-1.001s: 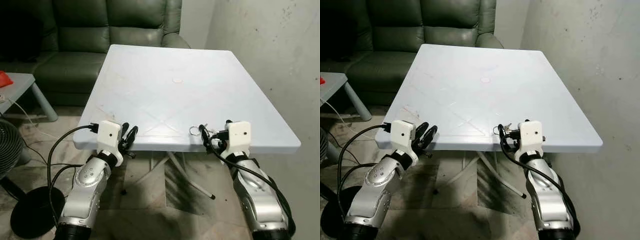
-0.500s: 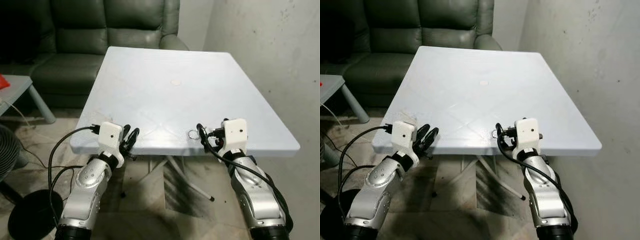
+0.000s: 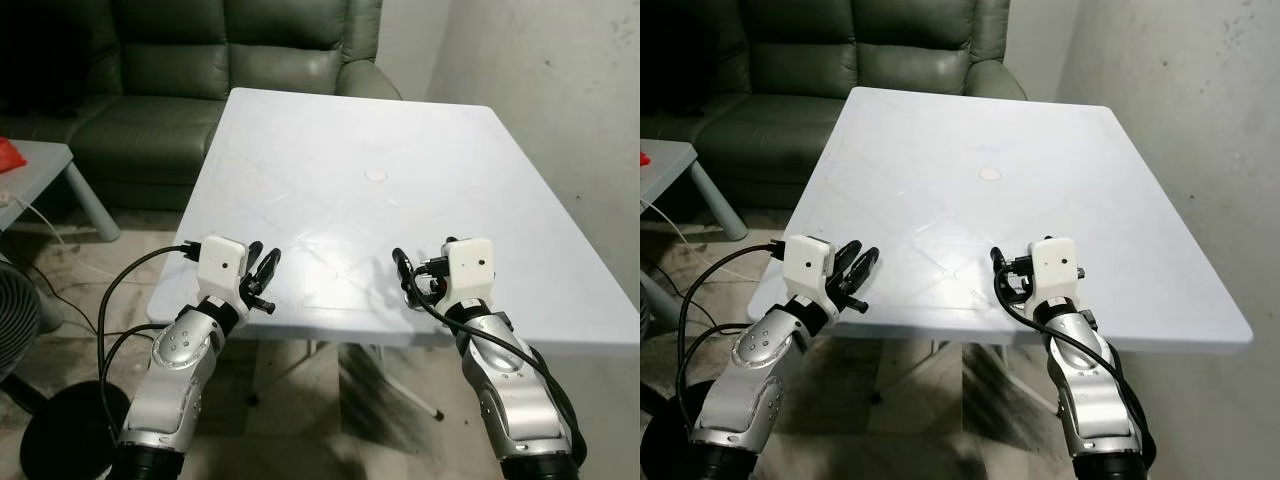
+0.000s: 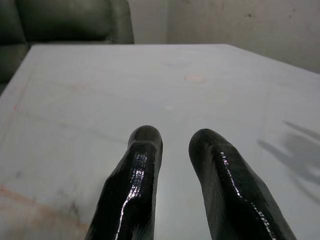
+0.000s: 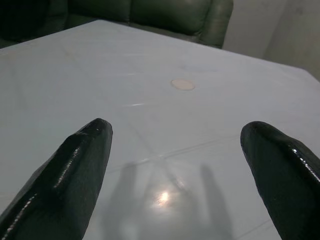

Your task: Hang keys on a hook

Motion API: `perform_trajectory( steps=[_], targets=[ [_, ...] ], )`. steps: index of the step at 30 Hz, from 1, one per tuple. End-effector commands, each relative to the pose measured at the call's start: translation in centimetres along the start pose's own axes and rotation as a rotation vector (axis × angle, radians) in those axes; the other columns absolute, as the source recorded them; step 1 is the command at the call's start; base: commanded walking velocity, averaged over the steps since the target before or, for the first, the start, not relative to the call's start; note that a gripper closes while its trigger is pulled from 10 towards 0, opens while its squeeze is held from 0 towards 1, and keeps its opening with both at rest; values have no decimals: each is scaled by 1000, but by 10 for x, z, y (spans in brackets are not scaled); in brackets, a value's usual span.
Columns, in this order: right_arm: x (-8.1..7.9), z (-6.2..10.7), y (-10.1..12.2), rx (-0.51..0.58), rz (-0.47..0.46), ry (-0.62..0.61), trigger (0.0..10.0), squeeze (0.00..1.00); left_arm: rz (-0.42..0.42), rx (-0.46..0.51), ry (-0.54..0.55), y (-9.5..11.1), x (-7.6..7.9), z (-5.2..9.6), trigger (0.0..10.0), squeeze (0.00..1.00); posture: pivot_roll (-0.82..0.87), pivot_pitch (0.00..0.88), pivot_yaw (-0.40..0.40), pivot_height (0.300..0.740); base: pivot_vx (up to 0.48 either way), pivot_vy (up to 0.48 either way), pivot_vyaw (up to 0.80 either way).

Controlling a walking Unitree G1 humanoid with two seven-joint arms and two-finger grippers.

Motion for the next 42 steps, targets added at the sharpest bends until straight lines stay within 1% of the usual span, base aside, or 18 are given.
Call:
perform_trajectory(
  steps=[1, 11, 13, 14, 17, 18, 22, 23, 27, 28, 31, 34, 35, 36, 37, 39, 40, 42],
  targets=[
    [4, 1, 1, 0, 4, -11, 10000, 0, -8, 2, -7, 1, 4, -1, 10000, 0, -119, 0, -38, 740, 0, 0, 0],
    [3, -1, 0, -7, 5, 1, 10000, 0, -17, 12, -1, 2, 5, 0, 10000, 0, -114, 0, -44, 740, 0, 0, 0],
    [4, -1, -1, -11, 6, -1, 10000, 0, -7, 20, -14, 3, 7, 0, 10000, 0, -113, 0, -45, 740, 0, 0, 0],
    [5, -1, -1, -18, 8, -6, 10000, 0, -4, 26, -33, 3, 11, 1, 10000, 0, -113, 0, -48, 740, 0, 0, 0],
    [5, -1, -1, -22, 14, -7, 10000, 0, -7, 28, -54, 3, 15, 2, 10000, 0, -114, 0, -49, 740, 0, 0, 0],
    [7, -1, -2, -28, 23, -17, 10000, 0, -14, 35, -79, 3, 21, 4, 10000, 0, -114, 0, -49, 740, 0, 0, 0],
    [11, 0, -2, -35, 35, -32, 10000, 0, -24, 39, -105, 3, 28, 5, 10000, 0, -114, 0, -54, 740, 0, 0, 0],
    [13, 1, -3, -43, 46, -40, 10000, 0, -30, 39, -128, 2, 33, 6, 10000, 0, -114, 0, -54, 740, 0, 0, 0],
    [15, 1, -5, -56, 60, -50, 10000, 0, -33, 42, -143, 2, 38, 7, 10000, 0, -115, 0, -57, 740, 0, 0, 0],
    [17, 2, -6, -69, 79, -63, 10000, 0, -38, 42, -164, 2, 42, 9, 10000, 0, -117, 10, -61, 740, 0, 0, 0],
    [18, 2, -6, -73, 84, -67, 10000, 0, -40, 41, -170, 2, 44, 10, 10000, 0, -117, 10, -61, 740, 0, 0, 0],
    [21, 3, -10, -100, 89, -88, 10000, 0, -53, 53, -214, 4, 54, 13, 10000, 0, -119, 42, -70, 740, 0, 0, 0],
    [21, 3, -10, -100, 89, -88, 10000, 0, -53, 53, -214, 4, 54, 13, 10000, 0, -119, 42, -70, 740, 0, 0, 0],
    [22, 3, -12, -114, 93, -105, 10000, 0, -56, 59, -243, 6, 60, 16, 10000, 0, -118, 54, -73, 740, 0, 0, 0],
    [22, 3, -14, -118, 88, -110, 10000, 0, -58, 61, -254, 6, 63, 18, 10000, 0, -118, 67, -73, 740, 0, 0, 0],
    [23, 3, -15, -124, 86, -117, 10000, 0, -56, 61, -263, 6, 65, 19, 10000, 0, -118, 67, -73, 740, 0, 0, 0],
    [25, 4, -19, -139, 82, -131, 10000, 0, -57, 61, -274, 6, 69, 22, 10000, 0, -116, 90, -75, 740, 0, 0, 0],
    [26, 5, -21, -148, 79, -140, 10000, 0, -56, 59, -281, 7, 71, 25, 10000, 0, -117, 104, -73, 740, 0, 0, 0]
  ],
)
Point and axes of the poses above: a point about 5 cm out from each wrist's last joint towards the gripper, its own z axis pointing back from the gripper into the wrist, its own y axis along the axis of the wrist's last joint, x = y × z, the point moved 4 cm from there along -z, pointing out of the wrist towards the gripper, and after that the axes turned 15 degrees about -z, right-handed, at the moved point
